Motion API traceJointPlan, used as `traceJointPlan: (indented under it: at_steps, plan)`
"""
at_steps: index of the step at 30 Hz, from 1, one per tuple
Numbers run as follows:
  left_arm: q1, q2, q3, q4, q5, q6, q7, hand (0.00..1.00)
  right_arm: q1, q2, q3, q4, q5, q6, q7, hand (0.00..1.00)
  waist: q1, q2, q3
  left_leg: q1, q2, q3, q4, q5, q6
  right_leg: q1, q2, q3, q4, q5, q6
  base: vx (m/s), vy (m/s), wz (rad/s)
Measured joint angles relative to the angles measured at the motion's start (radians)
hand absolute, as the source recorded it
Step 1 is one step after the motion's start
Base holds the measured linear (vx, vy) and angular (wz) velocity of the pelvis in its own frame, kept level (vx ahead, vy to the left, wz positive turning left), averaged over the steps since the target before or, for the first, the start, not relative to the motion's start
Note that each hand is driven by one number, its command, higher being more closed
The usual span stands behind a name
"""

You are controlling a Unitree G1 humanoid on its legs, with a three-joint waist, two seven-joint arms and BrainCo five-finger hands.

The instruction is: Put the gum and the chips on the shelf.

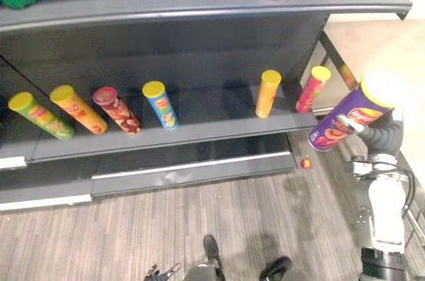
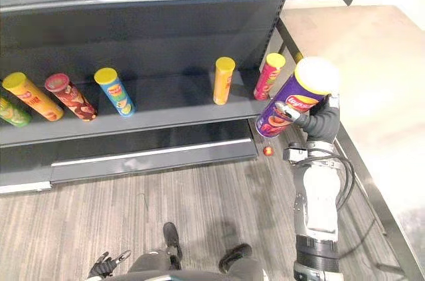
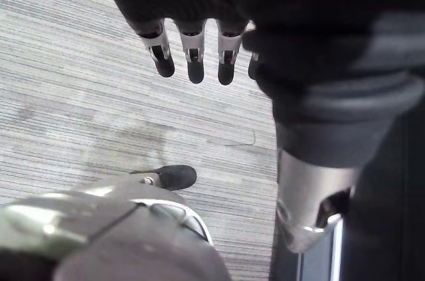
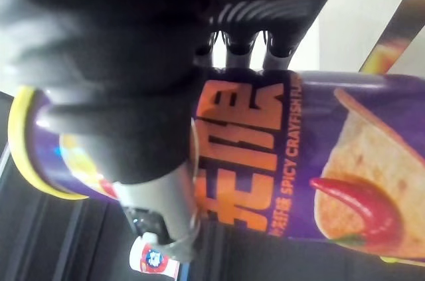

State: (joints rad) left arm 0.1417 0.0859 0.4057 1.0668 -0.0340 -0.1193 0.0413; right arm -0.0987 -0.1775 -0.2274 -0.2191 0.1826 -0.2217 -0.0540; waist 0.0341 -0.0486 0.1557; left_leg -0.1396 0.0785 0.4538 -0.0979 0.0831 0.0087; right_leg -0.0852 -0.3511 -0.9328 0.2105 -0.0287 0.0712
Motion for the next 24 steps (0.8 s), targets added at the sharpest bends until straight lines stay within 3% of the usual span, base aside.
traceJointPlan:
  at_steps: [10, 15, 16, 18, 19, 20, 22, 24]
  plan:
    - [-0.002, -0.005, 0.012, -0.018, -0.005, -0.003, -0.01, 0.0, 0.007, -0.001, 0.051, 0.045, -0.028, 0.001, 0.02, 1.0, 0.004, 0.001, 0.003, -0.018, 0.021, -0.025, 0.002, 0.027, -0.012, 0.009, 0.052, 0.006, -0.038, 0.012, 0.013, 0.09, -0.059, 0.09]
    - [-0.002, -0.004, 0.007, -0.051, -0.077, -0.003, -0.013, 0.0, -0.003, -0.001, 0.16, 0.095, -0.029, 0.013, 0.047, 1.0, 0.048, -0.011, 0.01, -0.003, 0.019, -0.073, 0.003, 0.014, -0.009, 0.048, 0.041, 0.004, -0.021, 0.032, 0.016, 0.13, -0.012, 0.34]
    - [0.004, -0.004, -0.012, -0.051, -0.08, -0.003, -0.013, 0.0, -0.005, -0.001, 0.179, 0.103, -0.03, 0.014, 0.059, 1.0, 0.056, -0.012, 0.012, 0.01, 0.003, -0.094, 0.002, 0.002, -0.006, 0.05, 0.011, 0.036, 0.04, 0.032, 0.015, 0.17, 0.104, 0.58]
    - [0.017, -0.002, -0.05, -0.05, -0.081, -0.003, -0.011, 0.0, 0.0, -0.002, 0.198, 0.112, -0.031, 0.02, 0.069, 1.0, 0.044, -0.004, 0.014, 0.042, -0.013, -0.164, 0.002, -0.024, 0.01, -0.001, -0.046, 0.229, 0.236, 0.057, -0.084, 0.17, 0.12, 0.77]
    - [0.015, 0.004, -0.081, -0.051, -0.08, -0.004, -0.007, 0.0, 0.011, -0.001, 0.198, 0.111, -0.032, 0.02, 0.084, 1.0, 0.036, 0.02, 0.022, 0.051, 0.007, -0.216, 0.003, -0.028, 0.015, -0.075, 0.012, 0.464, 0.309, -0.011, -0.069, 0.15, 0.071, 1.1]
    - [0.008, 0.015, -0.088, -0.044, -0.08, -0.005, -0.005, 0.0, 0.017, 0.0, 0.199, 0.109, -0.045, 0.02, 0.092, 1.0, 0.022, 0.023, 0.028, 0.056, 0.019, -0.273, 0.003, -0.029, 0.016, -0.106, 0.107, 0.643, 0.287, -0.079, -0.031, 0.14, 0.053, 1.2]
    - [0.007, 0.029, -0.084, -0.032, -0.08, -0.008, -0.005, 0.0, 0.029, 0.0, 0.198, 0.102, -0.06, 0.02, 0.091, 1.0, 0.009, 0.009, 0.028, 0.064, 0.004, -0.321, 0.003, -0.032, 0.019, -0.125, 0.146, 0.737, 0.238, -0.094, -0.023, 0.14, 0.005, 1.04]
    - [0.006, 0.036, -0.084, -0.006, -0.079, -0.005, -0.004, 0.0, 0.056, 0.001, 0.197, 0.078, -0.064, 0.02, 0.086, 1.0, -0.004, -0.008, 0.026, 0.089, -0.033, -0.387, 0.003, -0.029, 0.017, -0.137, 0.15, 0.784, 0.17, -0.092, -0.019, 0.2, -0.047, 1.16]
